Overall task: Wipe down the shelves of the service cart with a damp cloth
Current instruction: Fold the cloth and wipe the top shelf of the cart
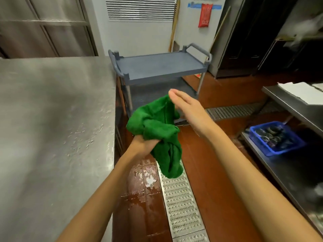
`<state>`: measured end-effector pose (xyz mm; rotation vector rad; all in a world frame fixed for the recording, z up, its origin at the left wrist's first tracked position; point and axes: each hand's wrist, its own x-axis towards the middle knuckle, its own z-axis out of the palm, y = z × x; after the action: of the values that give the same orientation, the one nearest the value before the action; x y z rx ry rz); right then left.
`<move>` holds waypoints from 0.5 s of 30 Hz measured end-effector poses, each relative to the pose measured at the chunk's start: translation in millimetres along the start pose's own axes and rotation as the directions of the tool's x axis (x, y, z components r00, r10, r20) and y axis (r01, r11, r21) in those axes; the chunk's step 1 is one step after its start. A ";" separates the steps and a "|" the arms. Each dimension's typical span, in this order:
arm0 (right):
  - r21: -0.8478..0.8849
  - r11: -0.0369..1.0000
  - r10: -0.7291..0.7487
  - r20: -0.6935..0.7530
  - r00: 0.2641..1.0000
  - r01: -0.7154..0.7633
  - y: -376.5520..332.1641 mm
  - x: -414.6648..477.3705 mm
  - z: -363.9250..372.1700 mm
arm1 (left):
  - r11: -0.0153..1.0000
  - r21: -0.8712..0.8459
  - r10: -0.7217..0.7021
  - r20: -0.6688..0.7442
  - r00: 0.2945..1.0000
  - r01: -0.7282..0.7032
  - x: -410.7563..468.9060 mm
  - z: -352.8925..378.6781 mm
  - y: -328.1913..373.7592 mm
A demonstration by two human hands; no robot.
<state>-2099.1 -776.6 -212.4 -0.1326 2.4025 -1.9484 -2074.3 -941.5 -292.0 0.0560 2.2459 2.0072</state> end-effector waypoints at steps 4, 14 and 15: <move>-0.098 0.976 0.198 0.035 0.980 -0.194 53.1 18.2 -20.4 | 0.994 -0.102 -0.038 0.051 0.998 0.043 36.0 12.8 13.2; -0.141 0.948 0.314 0.245 0.917 -0.287 124.1 104.0 -75.1 | 0.941 -0.234 -0.236 0.063 0.970 0.244 147.8 44.9 29.8; -0.170 0.944 0.318 0.257 0.913 -0.281 127.5 114.9 -86.3 | 0.939 -0.221 -0.253 0.072 0.965 0.263 160.3 47.8 33.5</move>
<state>-2226.0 -677.4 -317.2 -0.0367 2.2089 -1.5274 -2229.3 -872.3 -275.4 -0.2061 1.8674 2.0798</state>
